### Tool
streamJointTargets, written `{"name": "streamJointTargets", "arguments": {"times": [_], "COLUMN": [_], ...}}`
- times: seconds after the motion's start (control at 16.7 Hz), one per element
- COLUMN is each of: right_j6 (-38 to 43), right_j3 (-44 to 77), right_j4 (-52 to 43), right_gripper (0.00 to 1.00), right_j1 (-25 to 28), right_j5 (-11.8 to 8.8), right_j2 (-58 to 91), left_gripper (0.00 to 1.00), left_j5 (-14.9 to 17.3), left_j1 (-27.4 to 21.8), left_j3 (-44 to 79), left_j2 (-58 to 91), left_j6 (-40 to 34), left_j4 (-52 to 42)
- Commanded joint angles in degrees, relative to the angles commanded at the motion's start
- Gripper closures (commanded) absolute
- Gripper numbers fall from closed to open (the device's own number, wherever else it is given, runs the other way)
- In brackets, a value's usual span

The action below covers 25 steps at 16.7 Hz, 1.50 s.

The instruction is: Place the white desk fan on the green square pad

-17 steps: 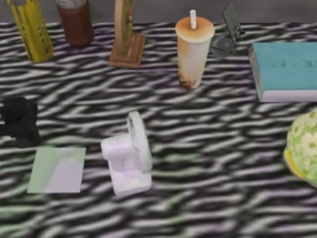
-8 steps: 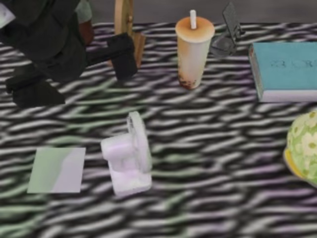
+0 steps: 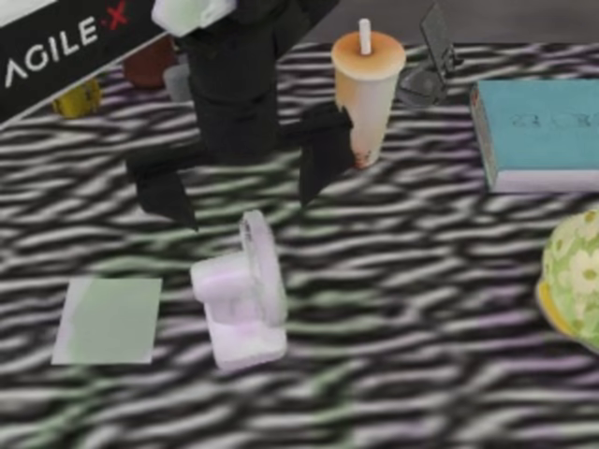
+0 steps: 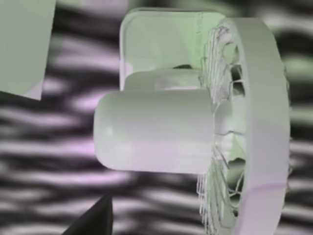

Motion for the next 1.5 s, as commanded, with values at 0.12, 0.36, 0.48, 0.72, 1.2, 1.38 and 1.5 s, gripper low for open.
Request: {"name": "streamJointTargets", "arguments": {"times": [0.12,0.36,0.48,0.72,1.2,1.38,1.5], "right_j6": [0.0,0.0,0.0,0.0,0.0,0.0,0.0], "right_j3": [0.0,0.0,0.0,0.0,0.0,0.0,0.0], "right_j4": [0.0,0.0,0.0,0.0,0.0,0.0,0.0], "right_gripper": [0.0,0.0,0.0,0.0,0.0,0.0,0.0], "right_j1": [0.0,0.0,0.0,0.0,0.0,0.0,0.0], "right_j5": [0.0,0.0,0.0,0.0,0.0,0.0,0.0], "right_j2": [0.0,0.0,0.0,0.0,0.0,0.0,0.0], "left_gripper": [0.0,0.0,0.0,0.0,0.15,0.38,0.53], "left_j5": [0.0,0.0,0.0,0.0,0.0,0.0,0.0], "left_j1": [-0.2,0.1,0.0,0.0,-0.1,-0.1,-0.1], "left_j3": [0.5,0.4,-0.6,-7.3,-10.9,-10.9,-10.9], "left_j2": [0.6,0.5,0.5,0.5,0.6,0.6,0.6], "left_j6": [-0.3,-0.2,-0.1,-0.1,-0.2,-0.2,-0.2], "left_j4": [-0.5,-0.4,0.6,7.2,10.8,10.8,10.8]}}
